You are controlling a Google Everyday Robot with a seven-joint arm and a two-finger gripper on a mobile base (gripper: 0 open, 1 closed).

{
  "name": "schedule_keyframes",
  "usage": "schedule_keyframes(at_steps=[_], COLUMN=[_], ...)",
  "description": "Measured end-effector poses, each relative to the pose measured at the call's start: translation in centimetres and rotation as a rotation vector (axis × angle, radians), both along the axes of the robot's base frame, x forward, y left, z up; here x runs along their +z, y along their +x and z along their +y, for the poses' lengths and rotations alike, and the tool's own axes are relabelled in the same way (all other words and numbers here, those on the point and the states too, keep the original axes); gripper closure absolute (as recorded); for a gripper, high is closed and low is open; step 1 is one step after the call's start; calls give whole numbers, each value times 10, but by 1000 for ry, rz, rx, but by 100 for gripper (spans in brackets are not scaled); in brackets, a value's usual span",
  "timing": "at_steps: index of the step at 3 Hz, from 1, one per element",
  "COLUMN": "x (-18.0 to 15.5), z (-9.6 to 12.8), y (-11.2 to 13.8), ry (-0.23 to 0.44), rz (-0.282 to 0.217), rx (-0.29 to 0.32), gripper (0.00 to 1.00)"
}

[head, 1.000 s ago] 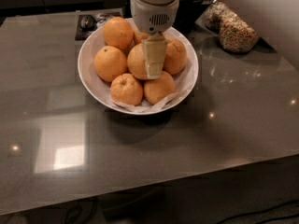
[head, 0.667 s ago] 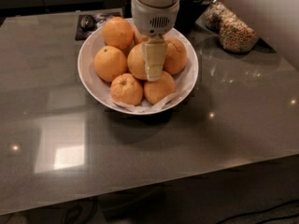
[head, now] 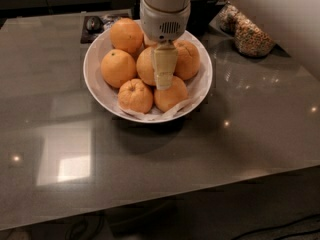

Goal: Pick orange from white bowl

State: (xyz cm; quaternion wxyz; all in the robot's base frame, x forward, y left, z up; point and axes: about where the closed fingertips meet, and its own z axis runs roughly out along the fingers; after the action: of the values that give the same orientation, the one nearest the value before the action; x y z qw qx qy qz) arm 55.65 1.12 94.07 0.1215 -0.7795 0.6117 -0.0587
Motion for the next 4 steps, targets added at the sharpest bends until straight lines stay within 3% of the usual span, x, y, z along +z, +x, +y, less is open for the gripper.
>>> schedule_keyframes(at_steps=[1, 3, 4], x=[-6, -8, 9], z=[-1, -2, -4], y=[2, 3, -1], ry=[-5, -7, 28], rz=[12, 13, -27], rx=[-2, -3, -7], gripper=[42, 88, 100])
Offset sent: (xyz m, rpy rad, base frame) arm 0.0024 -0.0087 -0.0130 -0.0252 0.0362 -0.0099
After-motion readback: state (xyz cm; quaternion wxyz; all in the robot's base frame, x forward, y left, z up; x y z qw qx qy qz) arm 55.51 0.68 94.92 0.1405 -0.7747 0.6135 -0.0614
